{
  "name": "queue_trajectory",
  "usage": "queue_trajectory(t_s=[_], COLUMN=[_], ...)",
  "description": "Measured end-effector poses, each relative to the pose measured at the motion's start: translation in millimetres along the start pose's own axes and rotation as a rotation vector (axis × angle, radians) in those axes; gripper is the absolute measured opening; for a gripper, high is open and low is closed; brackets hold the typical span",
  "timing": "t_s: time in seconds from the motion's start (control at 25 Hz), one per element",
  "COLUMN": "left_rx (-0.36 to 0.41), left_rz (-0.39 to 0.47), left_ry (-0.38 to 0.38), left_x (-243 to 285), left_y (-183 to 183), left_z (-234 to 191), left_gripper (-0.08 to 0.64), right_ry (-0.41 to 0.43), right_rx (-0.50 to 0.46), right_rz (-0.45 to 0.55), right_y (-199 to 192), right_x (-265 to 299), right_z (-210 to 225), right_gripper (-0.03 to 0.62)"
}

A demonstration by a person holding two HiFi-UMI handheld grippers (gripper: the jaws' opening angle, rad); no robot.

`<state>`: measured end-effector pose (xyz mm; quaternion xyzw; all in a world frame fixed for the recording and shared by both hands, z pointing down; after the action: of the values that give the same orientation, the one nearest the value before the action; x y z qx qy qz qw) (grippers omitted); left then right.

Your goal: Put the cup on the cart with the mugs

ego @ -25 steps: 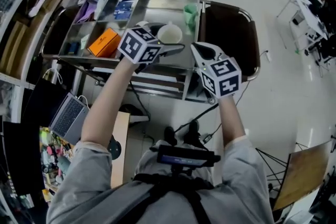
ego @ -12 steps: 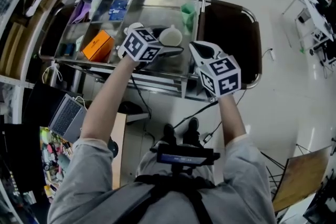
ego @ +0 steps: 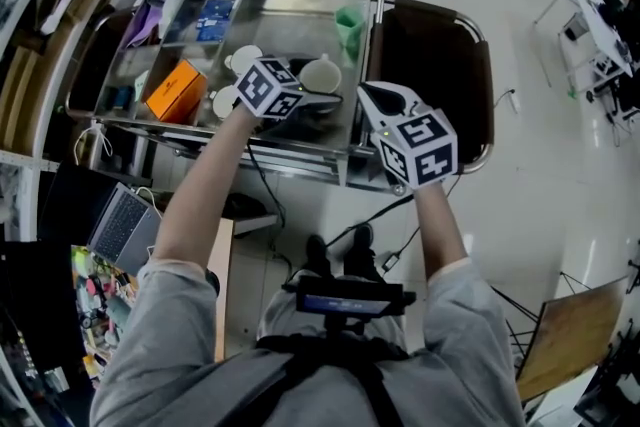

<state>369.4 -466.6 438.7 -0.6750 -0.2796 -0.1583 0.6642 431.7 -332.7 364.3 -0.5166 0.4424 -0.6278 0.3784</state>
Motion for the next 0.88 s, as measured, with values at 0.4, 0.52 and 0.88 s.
queue_trajectory(t_s=[0.4,0.52,0.88], left_rx=[0.03,0.047,0.108], left_rz=[-0.019,-0.017,0.036], left_ry=[0.006,0.014,0.048], left_x=[7.7,6.1,-11.8], left_y=[-6.1,-5.9,21.1], left_z=[-1.5,0.3,8.2], left_gripper=[0.433,0.434,0.44], right_ry=[-0.007,-0.007,-0.012], right_rx=[0.008,0.006,0.009], right_rz=[-0.009,-0.008,-0.014], right_y=[-4.7,-4.2,-7.0], right_x=[1.7,2.5,3.5], right_z=[1.3,0.5,-3.8], right_gripper=[-0.002,-0.002,-0.002])
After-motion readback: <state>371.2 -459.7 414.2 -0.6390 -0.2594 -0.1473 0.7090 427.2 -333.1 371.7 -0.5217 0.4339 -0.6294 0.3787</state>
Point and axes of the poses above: the fingertips, and each gripper's own axes: x forward along the fingers, z to its right, y out of its top, the point moved 6 cm from there along -x, backward along the fingers, and after that the axes turned 3 degrees about z, right-handed, at the moved point
